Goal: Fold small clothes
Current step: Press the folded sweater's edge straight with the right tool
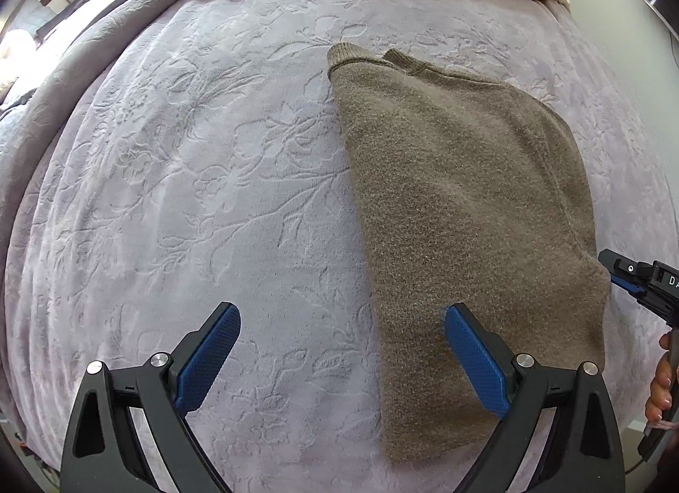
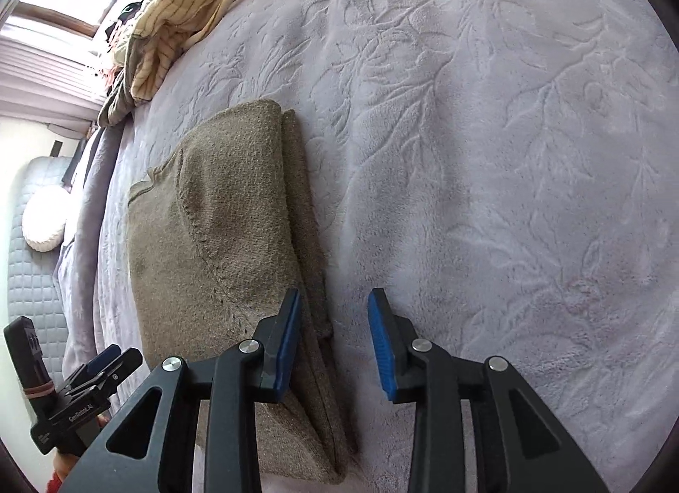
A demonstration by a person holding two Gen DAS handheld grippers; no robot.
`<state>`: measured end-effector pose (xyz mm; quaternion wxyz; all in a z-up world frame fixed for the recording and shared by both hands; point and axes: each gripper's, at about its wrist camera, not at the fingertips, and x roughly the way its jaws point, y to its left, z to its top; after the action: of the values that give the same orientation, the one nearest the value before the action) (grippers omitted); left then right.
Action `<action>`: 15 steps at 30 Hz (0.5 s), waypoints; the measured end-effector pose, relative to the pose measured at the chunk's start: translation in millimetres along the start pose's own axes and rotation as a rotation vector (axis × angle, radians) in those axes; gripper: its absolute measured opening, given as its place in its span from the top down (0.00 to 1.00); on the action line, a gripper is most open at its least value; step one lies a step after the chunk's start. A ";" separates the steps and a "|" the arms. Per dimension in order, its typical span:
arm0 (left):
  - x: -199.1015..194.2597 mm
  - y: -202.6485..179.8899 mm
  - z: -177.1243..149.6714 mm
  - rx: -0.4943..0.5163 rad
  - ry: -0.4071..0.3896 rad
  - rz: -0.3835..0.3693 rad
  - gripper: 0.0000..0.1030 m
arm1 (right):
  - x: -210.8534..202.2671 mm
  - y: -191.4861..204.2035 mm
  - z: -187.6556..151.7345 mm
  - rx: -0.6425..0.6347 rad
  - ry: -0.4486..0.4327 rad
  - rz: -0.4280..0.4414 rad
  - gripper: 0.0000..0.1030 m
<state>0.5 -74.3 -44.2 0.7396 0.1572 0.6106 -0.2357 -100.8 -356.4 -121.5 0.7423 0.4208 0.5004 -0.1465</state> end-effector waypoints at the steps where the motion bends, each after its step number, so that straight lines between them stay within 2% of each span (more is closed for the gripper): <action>1: 1.4 -0.3 0.1 -0.002 0.009 -0.003 0.05 | -0.9 -2.3 -0.3 0.007 0.001 0.002 0.65; 6: 3.1 -1.9 -1.6 -0.005 0.005 0.010 0.05 | -2.4 -8.0 -4.8 0.023 0.007 0.006 0.65; 7: 3.0 -2.0 -1.6 -0.007 0.003 0.007 0.01 | -2.7 -8.3 -5.3 0.023 0.007 0.006 0.65; 9: 2.0 -2.2 -1.1 -0.010 -0.003 0.003 0.01 | -3.2 -8.7 -5.4 0.023 0.009 0.008 0.65; 13: 2.8 -6.3 1.5 0.013 -0.003 0.010 0.01 | -4.1 -7.5 -4.6 0.014 0.009 0.014 0.49; 15: 5.9 -7.5 3.2 0.024 0.009 0.019 0.01 | -4.4 -5.9 -3.2 0.006 0.011 0.021 0.48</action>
<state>0.0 -83.2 -48.9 0.7370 0.1728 0.6097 -0.2351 -108.6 -358.3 -121.0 0.7396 0.4293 0.4997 -0.1378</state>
